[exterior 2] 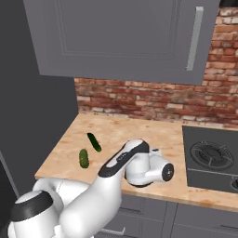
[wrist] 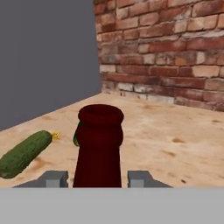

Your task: Place the beer on the top shelf of the fridge to keep it out of children's reach, and place the cucumbers on lower shelves for easy access.

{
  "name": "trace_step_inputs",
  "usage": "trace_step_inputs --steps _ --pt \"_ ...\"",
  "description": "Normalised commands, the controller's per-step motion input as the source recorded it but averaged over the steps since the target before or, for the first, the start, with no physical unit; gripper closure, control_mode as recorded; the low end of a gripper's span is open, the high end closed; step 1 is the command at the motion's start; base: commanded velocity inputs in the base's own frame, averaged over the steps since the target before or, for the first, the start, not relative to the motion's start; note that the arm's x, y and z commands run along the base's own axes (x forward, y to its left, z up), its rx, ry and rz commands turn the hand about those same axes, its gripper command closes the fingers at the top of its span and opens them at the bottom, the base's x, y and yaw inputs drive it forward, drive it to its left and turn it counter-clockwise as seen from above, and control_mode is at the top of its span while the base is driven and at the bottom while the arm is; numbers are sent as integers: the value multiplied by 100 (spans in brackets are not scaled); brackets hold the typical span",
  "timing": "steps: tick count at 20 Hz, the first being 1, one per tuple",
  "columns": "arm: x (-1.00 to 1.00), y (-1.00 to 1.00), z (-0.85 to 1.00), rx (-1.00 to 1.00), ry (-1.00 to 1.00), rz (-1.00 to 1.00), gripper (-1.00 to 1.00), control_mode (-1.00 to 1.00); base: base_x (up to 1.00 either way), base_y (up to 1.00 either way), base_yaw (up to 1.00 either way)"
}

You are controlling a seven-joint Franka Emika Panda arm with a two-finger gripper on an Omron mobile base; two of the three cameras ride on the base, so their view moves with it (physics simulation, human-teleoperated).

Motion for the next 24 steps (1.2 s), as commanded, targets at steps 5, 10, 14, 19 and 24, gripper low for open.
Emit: trace_step_inputs --steps 5,10,14,19,24 --pt "-37 34 64 -2 0 0 100 -100 0 0 0" --pt "-36 51 98 -1 0 0 100 -100 0 0 0" --pt "-53 52 82 0 6 -1 100 -100 0 0 0" --pt "-62 61 59 -1 7 -6 100 -100 0 0 0" --pt "-48 72 47 -13 4 -9 100 -100 0 0 0"
